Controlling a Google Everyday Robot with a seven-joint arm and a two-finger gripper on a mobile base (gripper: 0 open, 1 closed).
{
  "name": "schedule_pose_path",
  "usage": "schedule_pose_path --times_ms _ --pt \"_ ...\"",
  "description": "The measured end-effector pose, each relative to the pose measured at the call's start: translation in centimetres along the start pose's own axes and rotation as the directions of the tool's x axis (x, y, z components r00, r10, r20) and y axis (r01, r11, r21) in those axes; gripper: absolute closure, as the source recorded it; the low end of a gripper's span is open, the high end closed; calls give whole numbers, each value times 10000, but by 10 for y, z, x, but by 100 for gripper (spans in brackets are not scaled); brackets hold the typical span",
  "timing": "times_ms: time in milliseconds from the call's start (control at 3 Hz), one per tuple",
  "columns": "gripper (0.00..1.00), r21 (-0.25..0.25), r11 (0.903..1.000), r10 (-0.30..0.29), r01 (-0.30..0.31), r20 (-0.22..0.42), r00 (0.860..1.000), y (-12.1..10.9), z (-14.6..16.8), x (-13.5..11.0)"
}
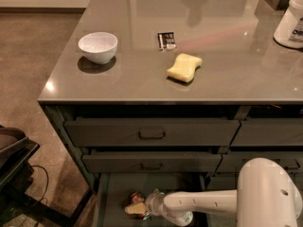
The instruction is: Pick coke can from bottom drawer and place on counter
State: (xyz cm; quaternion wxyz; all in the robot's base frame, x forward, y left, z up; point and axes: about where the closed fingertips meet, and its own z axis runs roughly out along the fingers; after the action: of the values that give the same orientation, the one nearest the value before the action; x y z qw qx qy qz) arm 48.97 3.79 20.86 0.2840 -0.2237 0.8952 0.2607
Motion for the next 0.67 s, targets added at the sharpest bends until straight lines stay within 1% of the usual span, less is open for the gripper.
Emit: schedule_pose_path --times_ms 667 --pt "0 357 9992 -151 163 -338 9993 -3 36 22"
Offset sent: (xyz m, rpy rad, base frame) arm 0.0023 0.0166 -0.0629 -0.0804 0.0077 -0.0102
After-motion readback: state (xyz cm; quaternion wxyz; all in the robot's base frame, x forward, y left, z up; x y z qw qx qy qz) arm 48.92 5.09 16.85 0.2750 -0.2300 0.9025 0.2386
